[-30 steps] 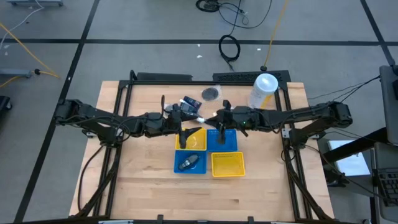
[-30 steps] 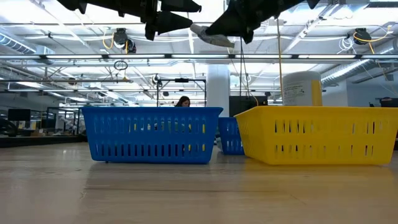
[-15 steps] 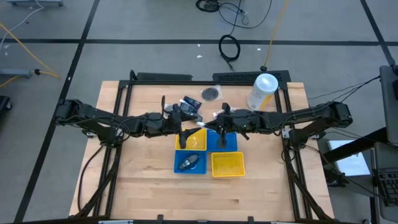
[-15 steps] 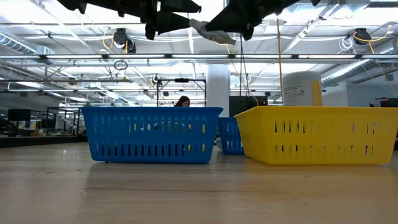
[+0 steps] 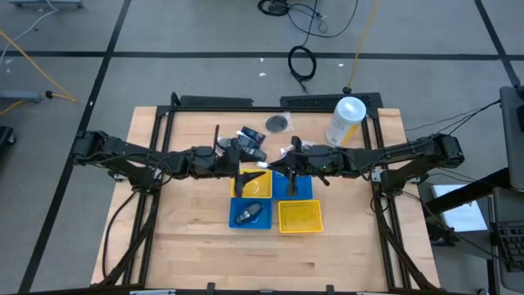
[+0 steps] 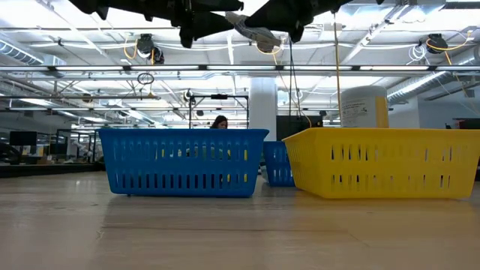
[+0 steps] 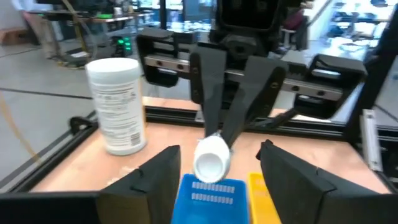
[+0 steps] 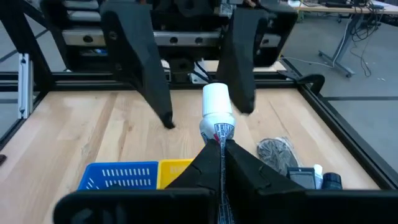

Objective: Pick & Place Travel size toiletries
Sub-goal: Put the white toothpaste into the bottom yellow basket

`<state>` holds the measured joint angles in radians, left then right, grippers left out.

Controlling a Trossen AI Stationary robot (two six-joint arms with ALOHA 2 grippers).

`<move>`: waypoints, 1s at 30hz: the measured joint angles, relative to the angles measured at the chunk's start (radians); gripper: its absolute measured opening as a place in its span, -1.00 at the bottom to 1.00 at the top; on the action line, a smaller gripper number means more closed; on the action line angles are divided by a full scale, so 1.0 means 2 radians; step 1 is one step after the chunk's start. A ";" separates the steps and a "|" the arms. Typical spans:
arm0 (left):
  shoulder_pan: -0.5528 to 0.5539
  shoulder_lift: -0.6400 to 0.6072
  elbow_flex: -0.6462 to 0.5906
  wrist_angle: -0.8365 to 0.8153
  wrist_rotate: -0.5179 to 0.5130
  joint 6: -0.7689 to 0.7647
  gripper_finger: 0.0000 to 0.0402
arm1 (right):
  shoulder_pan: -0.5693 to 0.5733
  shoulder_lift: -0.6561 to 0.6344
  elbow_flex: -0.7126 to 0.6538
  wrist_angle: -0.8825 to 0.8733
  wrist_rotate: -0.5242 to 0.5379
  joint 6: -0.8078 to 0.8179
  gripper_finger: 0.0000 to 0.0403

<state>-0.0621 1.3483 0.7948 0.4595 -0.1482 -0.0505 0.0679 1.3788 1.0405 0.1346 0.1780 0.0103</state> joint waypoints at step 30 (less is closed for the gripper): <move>0.004 0.000 -0.001 -0.003 0.053 -0.002 -0.82 | 0.019 0.000 0.000 -0.006 0.001 -0.027 -0.78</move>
<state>-0.0547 1.3483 0.7937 0.4538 -0.0430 -0.0551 0.1051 1.3785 1.0405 0.1234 0.1794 -0.0430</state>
